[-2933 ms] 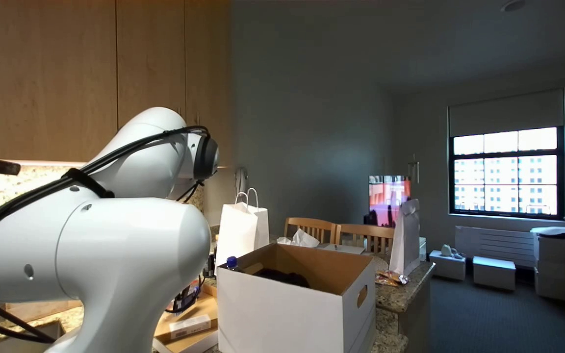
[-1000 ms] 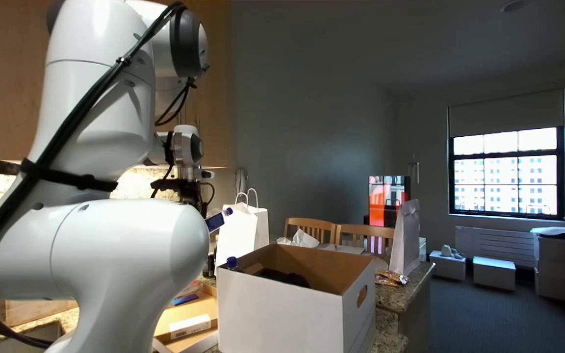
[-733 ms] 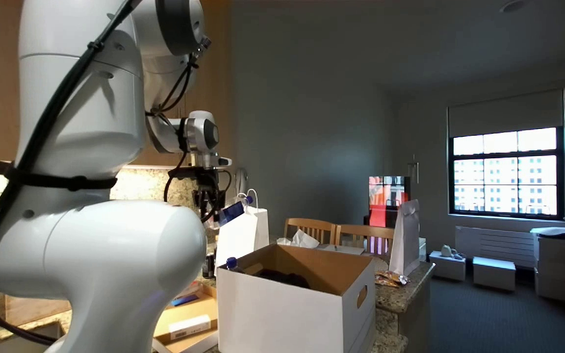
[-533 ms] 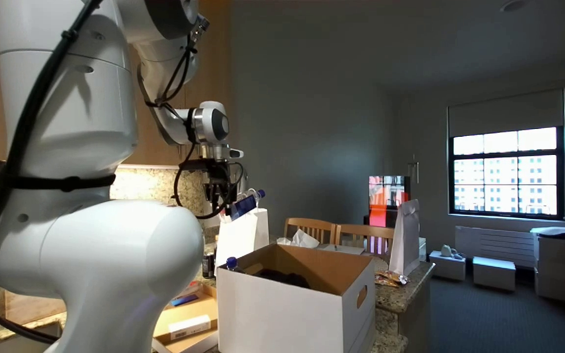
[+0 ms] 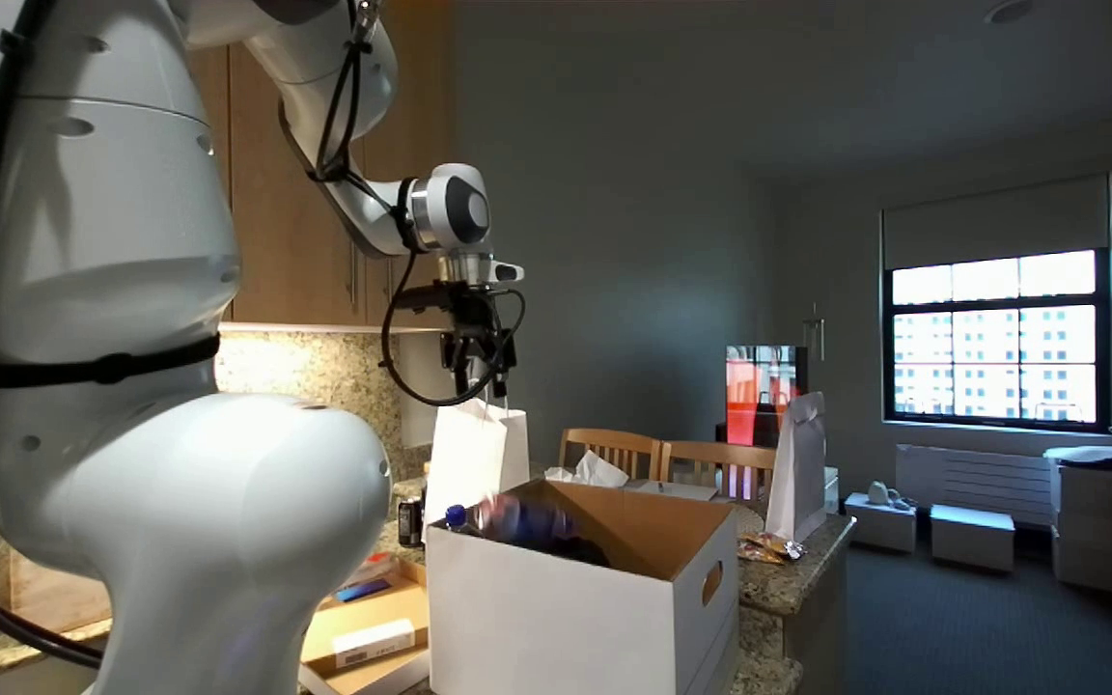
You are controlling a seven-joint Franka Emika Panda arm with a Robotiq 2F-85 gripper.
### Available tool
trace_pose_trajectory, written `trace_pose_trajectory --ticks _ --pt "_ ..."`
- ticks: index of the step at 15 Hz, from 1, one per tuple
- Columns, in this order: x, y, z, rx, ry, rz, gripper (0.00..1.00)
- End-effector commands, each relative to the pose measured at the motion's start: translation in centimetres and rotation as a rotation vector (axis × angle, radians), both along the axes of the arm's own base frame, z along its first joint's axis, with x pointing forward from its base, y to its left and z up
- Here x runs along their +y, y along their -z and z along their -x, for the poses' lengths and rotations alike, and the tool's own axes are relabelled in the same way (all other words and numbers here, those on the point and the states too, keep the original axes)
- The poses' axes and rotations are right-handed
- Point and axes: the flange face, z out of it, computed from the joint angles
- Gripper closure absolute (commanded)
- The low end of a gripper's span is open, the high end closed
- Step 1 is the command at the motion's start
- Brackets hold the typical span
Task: Put three bottles of water in the box
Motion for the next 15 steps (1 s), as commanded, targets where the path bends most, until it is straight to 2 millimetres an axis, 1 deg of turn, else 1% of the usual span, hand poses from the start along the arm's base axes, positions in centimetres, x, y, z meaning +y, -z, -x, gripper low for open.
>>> trace_pose_trajectory --ticks 1,3,5,7,15 --pt "-1.5 -0.7 0.4 0.008 0.001 -0.023 0.00" --pt "-1.3 -0.6 0.5 0.009 0.004 -0.028 0.00" --pt "-0.3 -0.1 0.8 0.015 -0.002 -0.029 0.00" --pt "1.1 0.4 1.3 0.022 -0.015 -0.030 0.00" --pt "7.4 3.5 4.9 0.052 -0.096 -0.015 0.00"
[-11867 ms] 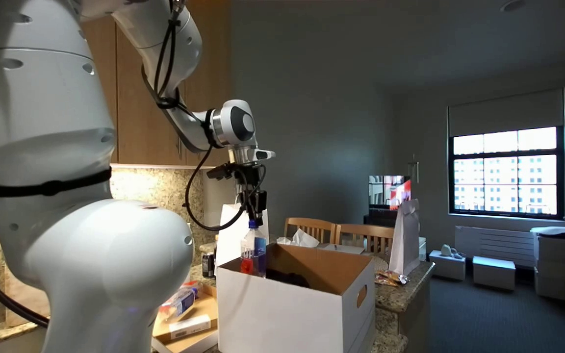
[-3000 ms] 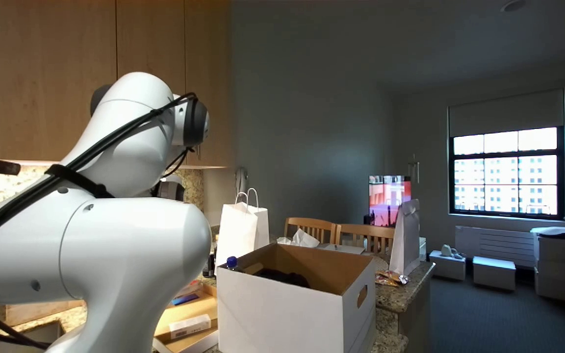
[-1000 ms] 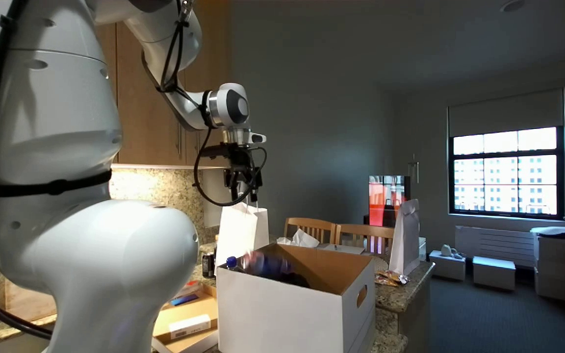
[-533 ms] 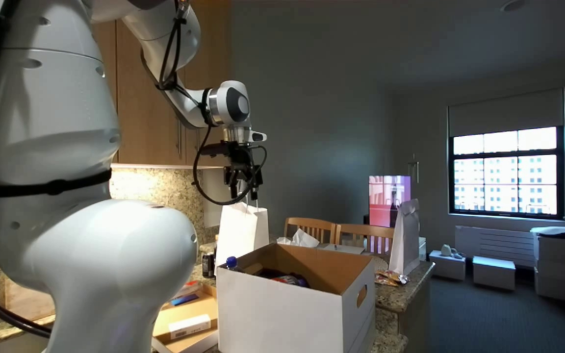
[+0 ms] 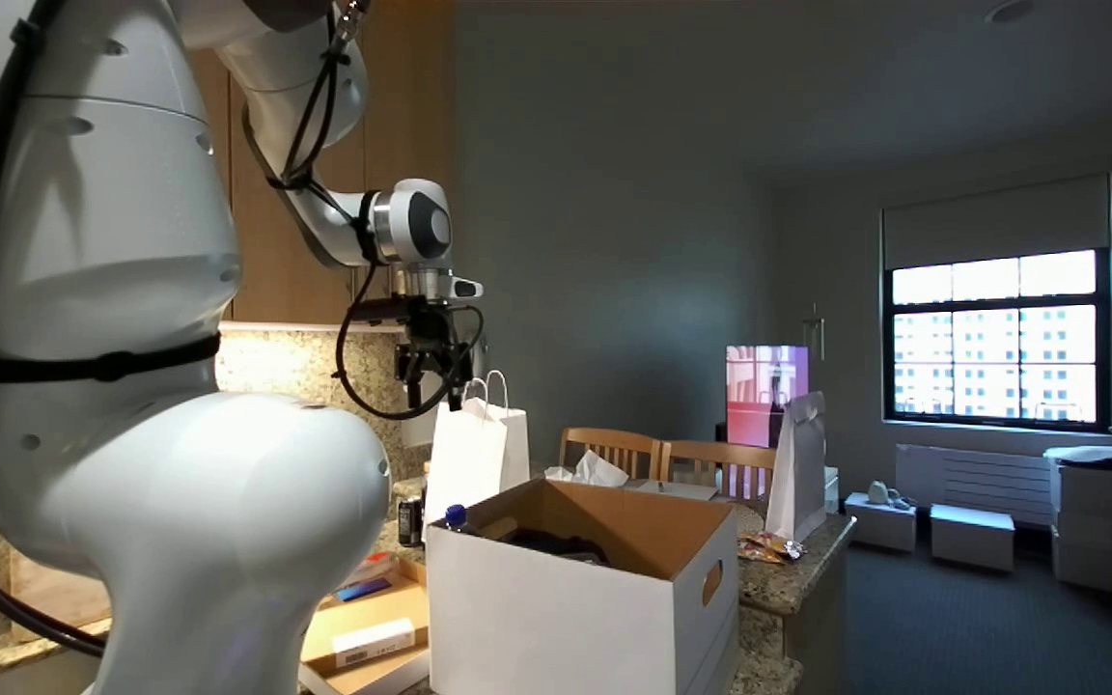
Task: Put three bottles of water in the box
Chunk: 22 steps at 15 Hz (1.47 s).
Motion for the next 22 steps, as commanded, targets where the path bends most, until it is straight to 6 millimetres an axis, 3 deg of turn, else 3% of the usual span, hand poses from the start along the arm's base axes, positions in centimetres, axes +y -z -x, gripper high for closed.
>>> trace_pose_trajectory --ticks 1,8,22 --pt "2.5 1.6 1.4 0.007 -0.010 -0.011 0.00" --pt "6.8 4.7 2.2 0.018 0.018 -0.024 0.00" --pt "12.4 10.5 4.0 0.020 0.018 0.031 0.00"
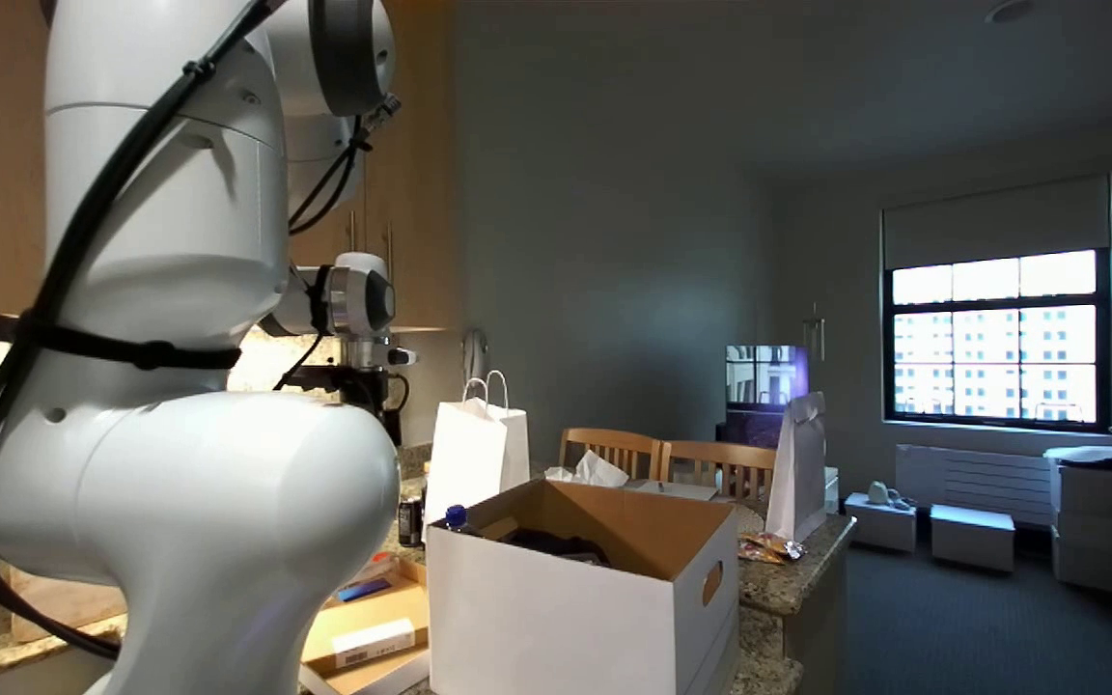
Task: Put three bottles of water in the box
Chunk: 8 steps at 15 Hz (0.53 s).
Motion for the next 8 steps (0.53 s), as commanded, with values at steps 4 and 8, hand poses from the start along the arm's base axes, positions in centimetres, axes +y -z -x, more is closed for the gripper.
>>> trace_pose_trajectory --ticks 4,8 --pt "3.5 1.3 -0.7 -0.087 -0.009 0.087 0.00" --pt "6.2 1.8 -1.5 -0.123 -0.040 0.123 0.00"
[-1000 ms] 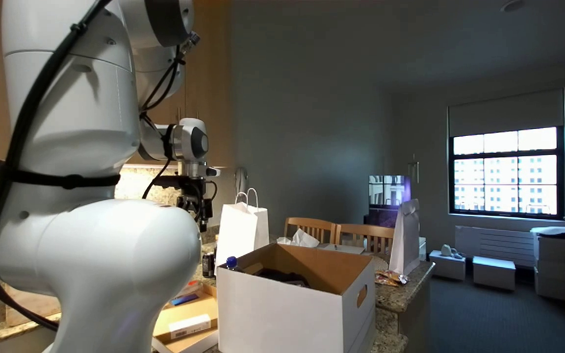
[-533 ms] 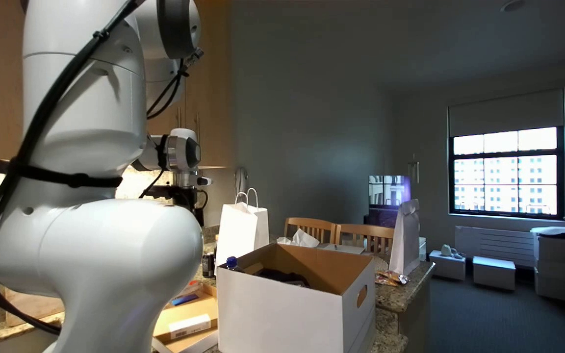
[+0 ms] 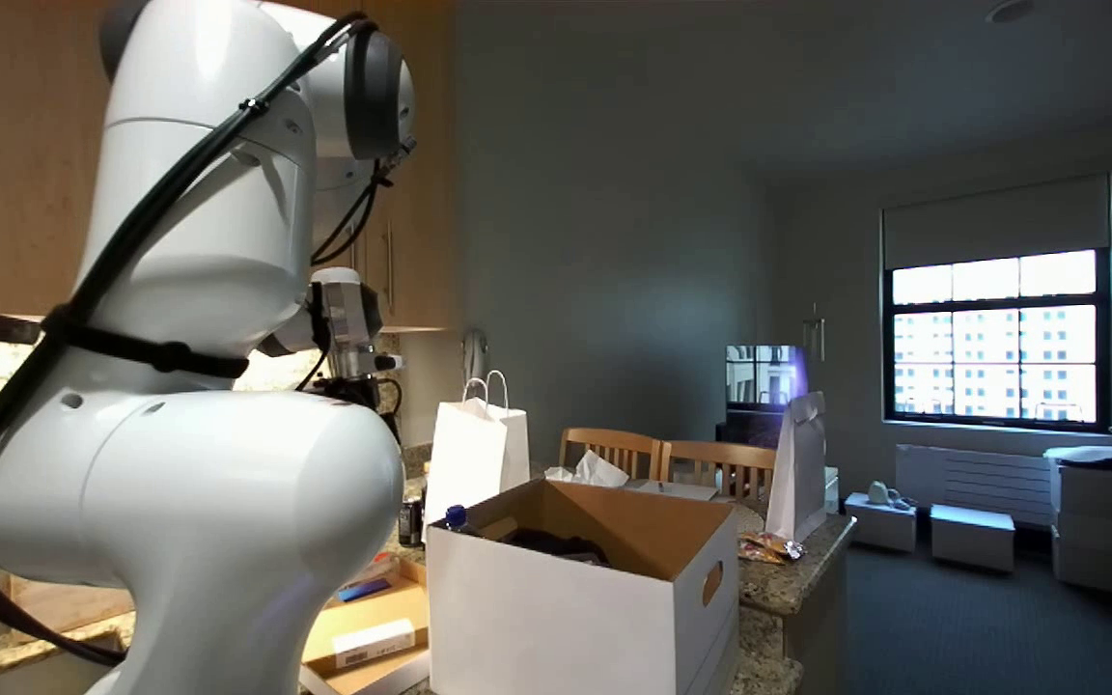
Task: Put three bottles of water in the box
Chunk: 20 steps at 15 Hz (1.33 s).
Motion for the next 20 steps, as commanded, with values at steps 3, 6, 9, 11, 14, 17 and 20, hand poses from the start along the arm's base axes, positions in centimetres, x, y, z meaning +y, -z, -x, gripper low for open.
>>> trace_pose_trajectory --ticks 3,6,9,11,14,17,20 --pt "4.2 0.5 -0.7 0.001 -0.034 0.047 0.00" --pt "6.2 0.7 -0.6 0.042 -0.053 0.057 0.00" --pt "7.9 1.3 -0.3 0.077 -0.063 0.040 0.00" --pt "8.9 2.0 0.3 0.103 -0.074 0.026 0.00" --pt "9.6 3.4 1.4 0.185 -0.095 0.051 0.00" --pt "9.4 3.8 1.7 0.199 -0.084 0.053 0.00" --pt "9.4 4.0 1.5 0.215 -0.086 0.054 0.00"
